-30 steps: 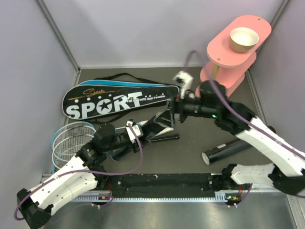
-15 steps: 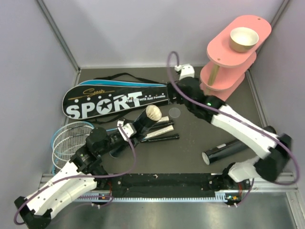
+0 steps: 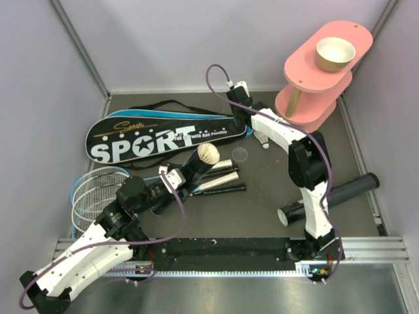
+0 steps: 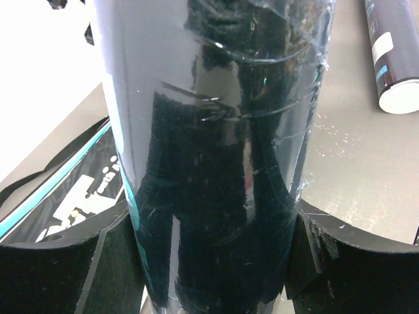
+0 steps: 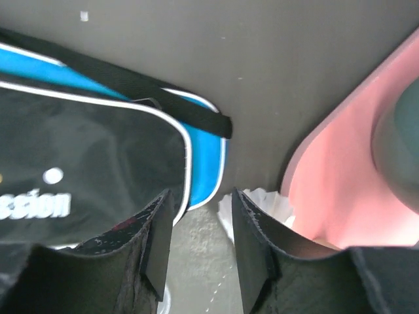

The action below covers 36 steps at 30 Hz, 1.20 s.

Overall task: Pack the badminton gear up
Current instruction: Move the shuttlecock to the center of the board.

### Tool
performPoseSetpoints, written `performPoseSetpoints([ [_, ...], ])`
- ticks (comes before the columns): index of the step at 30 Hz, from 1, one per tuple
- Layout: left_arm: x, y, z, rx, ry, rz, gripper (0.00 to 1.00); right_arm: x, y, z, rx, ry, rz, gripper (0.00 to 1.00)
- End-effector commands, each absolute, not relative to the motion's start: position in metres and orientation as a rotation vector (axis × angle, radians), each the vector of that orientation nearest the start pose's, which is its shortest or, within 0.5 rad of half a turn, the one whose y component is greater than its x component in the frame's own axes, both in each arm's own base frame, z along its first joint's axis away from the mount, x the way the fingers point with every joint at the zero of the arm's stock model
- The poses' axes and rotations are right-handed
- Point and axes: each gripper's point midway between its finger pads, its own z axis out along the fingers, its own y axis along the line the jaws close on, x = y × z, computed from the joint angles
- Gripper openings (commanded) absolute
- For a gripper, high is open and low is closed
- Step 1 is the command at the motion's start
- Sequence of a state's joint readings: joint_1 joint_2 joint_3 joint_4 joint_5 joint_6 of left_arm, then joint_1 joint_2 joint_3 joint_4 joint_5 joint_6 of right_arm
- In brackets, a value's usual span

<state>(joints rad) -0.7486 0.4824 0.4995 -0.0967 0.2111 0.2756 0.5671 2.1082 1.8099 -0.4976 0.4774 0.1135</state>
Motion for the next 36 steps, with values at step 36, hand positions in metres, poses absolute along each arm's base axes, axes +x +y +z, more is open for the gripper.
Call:
performPoseSetpoints([
  [36,0.182,-0.214,0.264,0.948,1.283,-0.570,0.08,0.342,0.136,0.066,-0.252,2.611,-0.263,0.31],
])
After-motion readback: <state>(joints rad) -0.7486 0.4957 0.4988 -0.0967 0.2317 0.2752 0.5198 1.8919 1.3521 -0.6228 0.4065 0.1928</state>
